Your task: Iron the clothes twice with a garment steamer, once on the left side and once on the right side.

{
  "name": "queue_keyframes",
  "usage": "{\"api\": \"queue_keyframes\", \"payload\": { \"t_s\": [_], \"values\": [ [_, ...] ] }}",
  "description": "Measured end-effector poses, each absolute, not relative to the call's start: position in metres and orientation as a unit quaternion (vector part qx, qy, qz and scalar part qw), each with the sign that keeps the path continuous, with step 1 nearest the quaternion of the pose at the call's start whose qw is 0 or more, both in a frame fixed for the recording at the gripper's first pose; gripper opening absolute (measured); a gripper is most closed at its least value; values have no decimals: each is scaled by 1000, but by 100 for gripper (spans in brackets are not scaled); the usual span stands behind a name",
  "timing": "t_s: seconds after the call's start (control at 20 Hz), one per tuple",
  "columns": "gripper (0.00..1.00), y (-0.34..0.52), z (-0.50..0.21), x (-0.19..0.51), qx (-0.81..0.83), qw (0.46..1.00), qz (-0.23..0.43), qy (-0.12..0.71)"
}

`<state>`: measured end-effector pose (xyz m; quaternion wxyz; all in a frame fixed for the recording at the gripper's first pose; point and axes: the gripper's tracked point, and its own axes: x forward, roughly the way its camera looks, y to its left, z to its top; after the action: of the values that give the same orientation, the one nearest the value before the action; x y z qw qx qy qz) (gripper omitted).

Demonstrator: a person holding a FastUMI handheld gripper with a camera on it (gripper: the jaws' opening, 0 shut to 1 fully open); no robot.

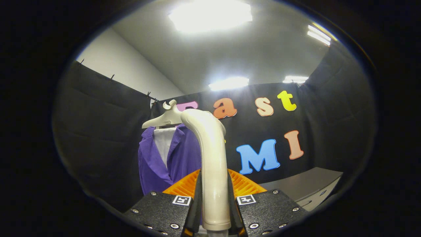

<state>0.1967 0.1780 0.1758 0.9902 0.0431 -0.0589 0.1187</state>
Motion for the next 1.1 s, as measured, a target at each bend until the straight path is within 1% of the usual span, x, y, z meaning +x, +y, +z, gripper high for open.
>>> {"api": "queue_keyframes", "payload": {
  "t_s": [0.2,0.3,0.6,1.1],
  "values": [
    [36,212,171,223,26,990,126,-56],
    [36,228,157,234,17,990,133,-48],
    [36,242,94,256,-14,991,129,20],
    [36,238,34,231,-39,988,129,70]
  ]
}}
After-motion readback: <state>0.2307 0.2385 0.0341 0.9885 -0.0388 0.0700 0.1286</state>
